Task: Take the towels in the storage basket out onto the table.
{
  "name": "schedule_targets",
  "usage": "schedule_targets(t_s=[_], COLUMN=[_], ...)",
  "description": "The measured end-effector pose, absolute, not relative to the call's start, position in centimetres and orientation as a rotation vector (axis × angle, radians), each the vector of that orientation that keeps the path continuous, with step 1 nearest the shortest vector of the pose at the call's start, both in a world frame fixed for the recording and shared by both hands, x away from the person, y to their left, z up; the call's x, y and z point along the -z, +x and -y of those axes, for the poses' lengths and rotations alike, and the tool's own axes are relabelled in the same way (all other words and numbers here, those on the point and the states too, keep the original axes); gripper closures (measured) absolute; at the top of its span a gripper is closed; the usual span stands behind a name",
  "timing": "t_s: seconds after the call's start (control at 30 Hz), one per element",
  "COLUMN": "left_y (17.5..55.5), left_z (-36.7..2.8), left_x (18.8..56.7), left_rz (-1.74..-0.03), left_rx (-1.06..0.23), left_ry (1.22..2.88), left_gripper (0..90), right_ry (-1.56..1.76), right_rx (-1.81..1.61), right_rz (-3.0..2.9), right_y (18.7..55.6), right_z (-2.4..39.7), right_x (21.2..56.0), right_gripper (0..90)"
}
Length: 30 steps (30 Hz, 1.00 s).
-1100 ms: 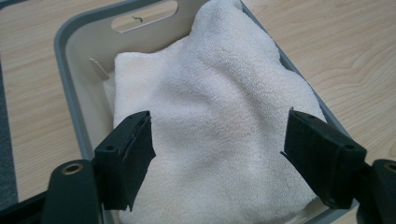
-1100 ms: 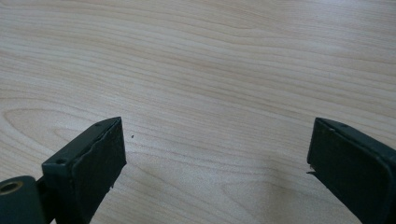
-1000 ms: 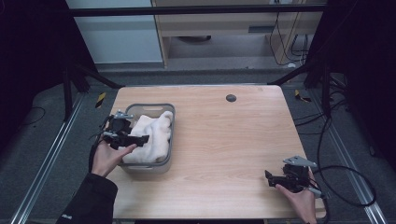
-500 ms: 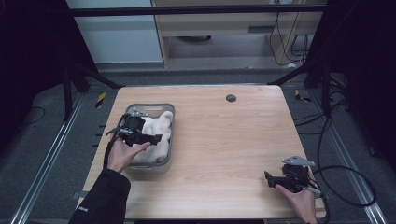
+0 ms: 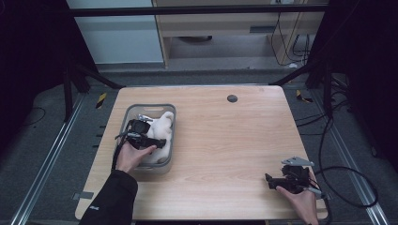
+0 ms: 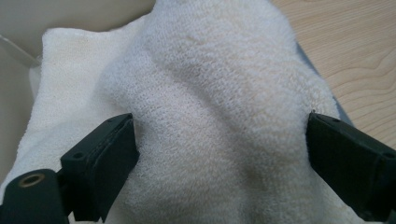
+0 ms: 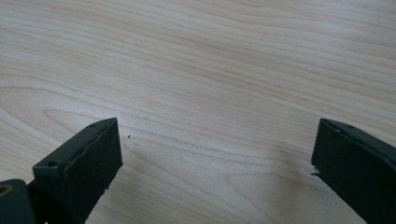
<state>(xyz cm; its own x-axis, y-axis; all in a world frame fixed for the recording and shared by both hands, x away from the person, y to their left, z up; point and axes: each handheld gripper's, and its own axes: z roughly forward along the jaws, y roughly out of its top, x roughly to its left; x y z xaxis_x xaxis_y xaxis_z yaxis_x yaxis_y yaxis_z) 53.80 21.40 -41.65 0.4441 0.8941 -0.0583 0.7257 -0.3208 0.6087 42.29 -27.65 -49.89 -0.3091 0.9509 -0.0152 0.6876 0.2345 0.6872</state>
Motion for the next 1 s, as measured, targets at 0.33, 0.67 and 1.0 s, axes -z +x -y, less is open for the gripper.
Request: schedule_targets(t_s=[0.33,0.67,1.0], left_y=[54.1,54.3,54.0], left_z=[-21.4,-21.3,-21.5], left_x=[43.2,43.5,43.1], left_rz=[-1.369,-1.391,-1.4], left_rx=[-0.365,-0.327,-0.36], left_ry=[2.168,2.228,2.217], left_gripper=[15.8,38.6,63.4], right_ry=[1.495,1.497,1.492], right_rx=[-0.799,-0.793,-0.788], right_rz=[-2.097,-2.112,-2.119], right_y=[42.3,42.4,42.4], right_z=[27.6,27.5,27.5], right_x=[50.0,50.1,50.1], right_gripper=[1.6,1.6,1.6])
